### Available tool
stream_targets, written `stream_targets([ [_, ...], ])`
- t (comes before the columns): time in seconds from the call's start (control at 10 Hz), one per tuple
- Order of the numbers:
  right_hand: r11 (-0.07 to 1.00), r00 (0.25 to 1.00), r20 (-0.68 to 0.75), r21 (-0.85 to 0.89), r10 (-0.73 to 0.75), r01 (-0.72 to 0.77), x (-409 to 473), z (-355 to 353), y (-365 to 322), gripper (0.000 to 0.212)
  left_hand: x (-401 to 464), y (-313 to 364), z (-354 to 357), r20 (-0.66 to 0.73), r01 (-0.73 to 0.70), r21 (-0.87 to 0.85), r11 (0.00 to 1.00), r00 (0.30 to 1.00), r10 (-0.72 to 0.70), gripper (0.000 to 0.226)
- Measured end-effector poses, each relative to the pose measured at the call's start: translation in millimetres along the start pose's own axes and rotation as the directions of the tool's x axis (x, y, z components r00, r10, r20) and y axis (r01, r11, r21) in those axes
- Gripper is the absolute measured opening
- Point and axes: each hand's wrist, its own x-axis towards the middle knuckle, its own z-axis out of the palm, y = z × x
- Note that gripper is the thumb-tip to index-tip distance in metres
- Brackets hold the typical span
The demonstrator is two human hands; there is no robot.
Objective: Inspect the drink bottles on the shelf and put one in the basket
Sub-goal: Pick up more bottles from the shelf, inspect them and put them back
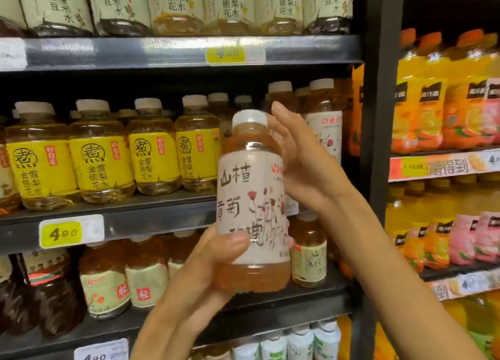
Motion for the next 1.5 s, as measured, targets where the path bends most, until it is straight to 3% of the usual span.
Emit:
stream_targets([
  [0.1, 0.980, 0.979, 0.159, 0.133, 0.128, -0.150, -0.7, -12.4, 0.5, 0.036, 5.4, -17.8, 14.9, 0.010, 0.064, 0.038, 0.997, 0.998, -0.064, 0.113],
  [0.2, 0.986, 0.978, 0.196, 0.129, 0.075, -0.102, -5.5, -25.5, -3.2, 0.029, 13.7, -30.4, 23.8, 0.004, 0.075, 0.060, 0.995, 0.997, -0.076, 0.109],
  [0.3, 0.999, 0.994, 0.105, -0.011, 0.043, -0.042, -9.5, -36.0, -9.0, 0.023, 19.1, -29.4, 28.4, -0.008, 0.047, 0.285, 0.957, 0.999, -0.047, 0.105],
  [0.4, 0.974, 0.999, -0.048, -0.227, -0.025, 0.014, -11.5, -44.1, -8.1, 0.014, 24.1, -33.5, 31.1, -0.091, 0.015, 0.409, 0.912, 0.996, 0.024, 0.098],
  [0.5, 0.967, 0.992, -0.124, -0.256, -0.012, -0.020, -12.5, -43.9, -1.5, 0.015, 25.1, -44.6, 36.3, -0.184, 0.013, 0.439, 0.898, 0.980, 0.075, 0.079],
  [0.6, 0.958, 0.997, -0.074, -0.280, 0.036, -0.056, -12.0, -43.9, -0.4, 0.020, 25.1, -50.2, 39.9, -0.220, -0.021, 0.423, 0.906, 0.967, 0.125, 0.066],
  [0.7, 0.988, 0.996, -0.003, -0.122, 0.091, -0.091, -10.1, -42.2, -6.5, 0.029, 23.2, -42.0, 42.8, -0.272, -0.005, 0.234, 0.972, 0.960, 0.071, 0.062],
  [0.8, 0.981, 0.979, 0.071, 0.008, 0.193, -0.194, -4.7, -38.9, -3.5, 0.048, 15.9, -37.6, 44.0, -0.058, 0.001, -0.140, 0.990, 0.998, -0.009, 0.067],
  [0.9, 0.968, 0.966, 0.143, 0.093, 0.218, -0.232, -2.6, -28.9, 1.0, 0.029, 10.9, -38.6, 42.7, 0.009, 0.004, -0.190, 0.982, 1.000, -0.003, 0.071],
  [1.0, 0.983, 0.983, 0.120, 0.099, 0.142, -0.155, -4.3, -26.5, -1.6, 0.021, 5.6, -35.2, 38.3, -0.022, 0.027, -0.078, 0.997, 0.999, -0.029, 0.077],
  [1.1, 0.998, 0.997, 0.052, -0.013, 0.058, -0.057, -9.1, -24.4, -5.4, 0.012, -1.9, -27.1, 35.5, -0.107, 0.066, 0.161, 0.985, 0.993, -0.049, 0.080],
  [1.2, 0.996, 0.999, -0.051, -0.090, 0.007, -0.011, -16.9, -18.1, -0.9, 0.007, -11.1, -32.3, 33.2, -0.129, 0.095, 0.193, 0.977, 0.989, -0.071, 0.089],
  [1.3, 0.994, 0.990, -0.141, -0.105, 0.012, -0.027, -23.2, -13.1, 5.8, 0.011, -15.4, -33.3, 40.7, -0.111, 0.121, -0.098, 0.988, 0.985, -0.132, 0.092],
  [1.4, 0.995, 0.979, -0.187, -0.049, 0.078, -0.088, -23.5, -17.5, 6.5, 0.012, -22.1, -17.9, 45.3, 0.011, 0.070, -0.355, 0.932, 0.997, -0.071, 0.107],
  [1.5, 0.979, 0.978, -0.076, 0.067, 0.195, -0.190, -26.9, -24.5, 9.3, 0.024, -25.2, -3.9, 52.7, 0.141, 0.175, -0.635, 0.752, 0.984, -0.110, 0.063],
])
